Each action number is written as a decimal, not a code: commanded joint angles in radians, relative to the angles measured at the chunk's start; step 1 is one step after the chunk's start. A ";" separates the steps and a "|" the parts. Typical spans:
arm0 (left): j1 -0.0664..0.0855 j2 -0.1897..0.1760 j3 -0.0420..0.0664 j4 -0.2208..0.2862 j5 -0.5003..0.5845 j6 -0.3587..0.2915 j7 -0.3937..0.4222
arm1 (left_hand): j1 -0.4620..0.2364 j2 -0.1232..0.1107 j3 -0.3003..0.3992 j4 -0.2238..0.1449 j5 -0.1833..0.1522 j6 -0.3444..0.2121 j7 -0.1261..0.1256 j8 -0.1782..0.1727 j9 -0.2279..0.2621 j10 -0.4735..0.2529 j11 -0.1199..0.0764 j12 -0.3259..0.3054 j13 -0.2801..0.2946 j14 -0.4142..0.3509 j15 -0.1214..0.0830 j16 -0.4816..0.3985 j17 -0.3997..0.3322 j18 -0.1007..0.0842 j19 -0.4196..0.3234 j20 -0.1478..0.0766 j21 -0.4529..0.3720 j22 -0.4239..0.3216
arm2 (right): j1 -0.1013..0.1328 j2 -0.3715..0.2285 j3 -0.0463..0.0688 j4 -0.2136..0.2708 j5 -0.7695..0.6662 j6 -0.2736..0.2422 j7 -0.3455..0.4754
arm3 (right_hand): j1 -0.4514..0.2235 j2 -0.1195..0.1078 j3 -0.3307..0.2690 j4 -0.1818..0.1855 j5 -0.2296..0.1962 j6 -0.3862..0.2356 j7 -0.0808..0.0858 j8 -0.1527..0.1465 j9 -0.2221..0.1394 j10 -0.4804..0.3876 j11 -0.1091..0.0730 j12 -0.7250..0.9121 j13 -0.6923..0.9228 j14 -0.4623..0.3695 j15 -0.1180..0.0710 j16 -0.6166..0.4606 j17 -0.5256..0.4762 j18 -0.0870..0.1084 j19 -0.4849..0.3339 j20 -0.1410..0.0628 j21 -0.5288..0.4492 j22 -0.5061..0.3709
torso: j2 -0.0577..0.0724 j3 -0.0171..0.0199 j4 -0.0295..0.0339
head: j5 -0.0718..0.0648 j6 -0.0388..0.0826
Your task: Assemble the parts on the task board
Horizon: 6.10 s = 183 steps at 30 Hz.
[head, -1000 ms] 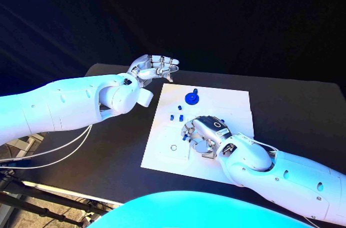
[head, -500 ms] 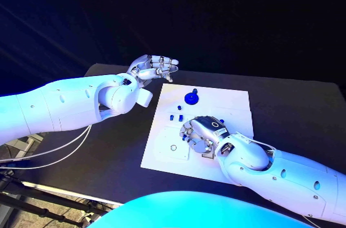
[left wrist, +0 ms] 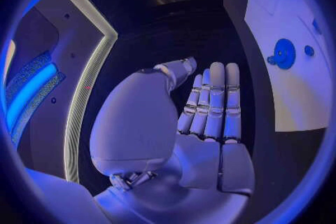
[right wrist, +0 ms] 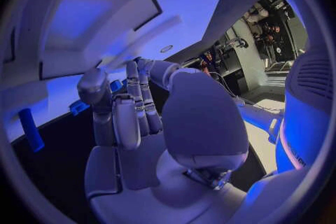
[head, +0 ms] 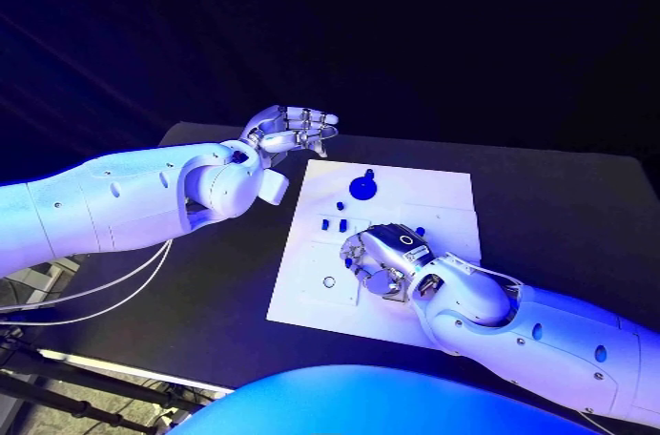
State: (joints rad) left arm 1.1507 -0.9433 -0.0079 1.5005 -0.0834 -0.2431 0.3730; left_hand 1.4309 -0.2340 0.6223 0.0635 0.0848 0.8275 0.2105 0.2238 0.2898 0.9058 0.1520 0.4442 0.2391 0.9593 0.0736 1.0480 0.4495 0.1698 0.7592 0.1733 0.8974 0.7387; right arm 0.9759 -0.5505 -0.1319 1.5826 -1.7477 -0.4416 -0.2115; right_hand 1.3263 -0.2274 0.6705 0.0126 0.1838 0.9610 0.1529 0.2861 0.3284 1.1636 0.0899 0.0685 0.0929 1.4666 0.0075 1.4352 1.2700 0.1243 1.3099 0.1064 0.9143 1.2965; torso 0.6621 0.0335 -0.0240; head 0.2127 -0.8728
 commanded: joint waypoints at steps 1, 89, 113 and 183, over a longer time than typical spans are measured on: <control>0.000 0.001 0.001 0.002 -0.002 0.022 -0.006 | 0.000 0.002 -0.007 -0.001 0.006 -0.007 0.006 -0.005 -0.002 -0.008 -0.002 0.006 -0.002 -0.001 0.005 -0.004 -0.001 0.011 -0.001 0.004 -0.005 -0.002 | -0.006 -0.005 -0.005 -0.004 -0.005 0.019 -0.009 | 0.001 -0.012 -0.008 -0.001 -0.004 -0.010 0.001 -0.007 -0.002 -0.020 0.008 0.002 -0.005 0.035 0.007 -0.005 -0.007 0.001 -0.011 0.003 -0.016 -0.006 | 0.000 -0.0008 0.0008 | -0.005 0.000; 0.000 -0.008 0.000 -0.005 -0.021 0.034 -0.021 | -0.008 0.004 -0.012 0.006 0.006 -0.012 0.009 -0.004 -0.003 -0.017 0.001 0.011 -0.003 -0.004 0.008 -0.003 -0.001 0.011 -0.003 0.008 -0.012 -0.005 | 0.151 -0.219 0.042 0.039 0.152 0.213 -0.031 | 0.195 0.018 -0.190 0.242 -0.090 0.079 -0.019 -0.059 -0.016 -0.079 -0.013 0.259 -0.028 0.032 -0.008 -0.007 -0.043 -0.002 0.033 -0.008 -0.060 0.013 | 0.001 -0.0002 -0.0004 | -0.075 0.030; 0.000 -0.006 0.000 -0.005 -0.043 0.043 -0.031 | -0.014 0.005 -0.015 0.013 0.006 -0.014 0.009 -0.003 -0.003 -0.022 0.002 0.013 -0.004 -0.006 0.009 -0.003 -0.001 0.011 -0.004 0.010 -0.018 -0.008 | 0.142 -0.195 0.029 0.032 0.081 0.173 -0.076 | 0.159 -0.015 -0.171 0.238 -0.075 0.066 -0.010 -0.065 -0.015 -0.084 -0.005 0.221 -0.028 0.032 -0.002 -0.009 -0.045 -0.001 0.030 -0.003 -0.076 0.012 | 0.001 0.0007 -0.0003 | -0.080 0.035; 0.000 0.020 -0.001 -0.020 -0.032 0.056 -0.032 | -0.016 0.005 -0.017 0.017 0.004 -0.018 0.010 -0.003 -0.004 -0.027 0.003 0.017 -0.004 -0.008 0.010 -0.002 0.000 0.012 -0.004 0.012 -0.025 -0.012 | -0.001 -0.017 0.027 0.109 0.190 0.038 -0.014 | 0.141 0.033 -0.103 0.159 -0.049 0.100 -0.026 -0.013 0.034 0.019 -0.030 0.203 -0.017 0.035 -0.024 -0.006 -0.035 -0.006 0.051 -0.022 -0.050 0.036 | 0.000 0.0008 0.0035 | -0.013 0.008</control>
State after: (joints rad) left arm 1.1501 -0.9257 -0.0091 1.4781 -0.1197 -0.2049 0.3370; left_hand 1.4257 -0.2287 0.6070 0.0788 0.0848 0.8170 0.2071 0.2238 0.2865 0.8846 0.1518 0.4570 0.2361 0.9523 0.0805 1.0480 0.4491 0.1697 0.7558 0.1768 0.8773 0.7275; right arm 0.9767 -0.5710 -0.1038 1.6937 -1.5171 -0.4295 -0.2224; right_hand 1.4650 -0.1986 0.5671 0.1790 0.1291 1.0630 0.1225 0.2698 0.3625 1.1688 0.0693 0.2737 0.0749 1.4647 -0.0128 1.4333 1.2335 0.1239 1.3645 0.0879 0.8635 1.3079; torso 0.6626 0.0334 -0.0192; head 0.1973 -0.8635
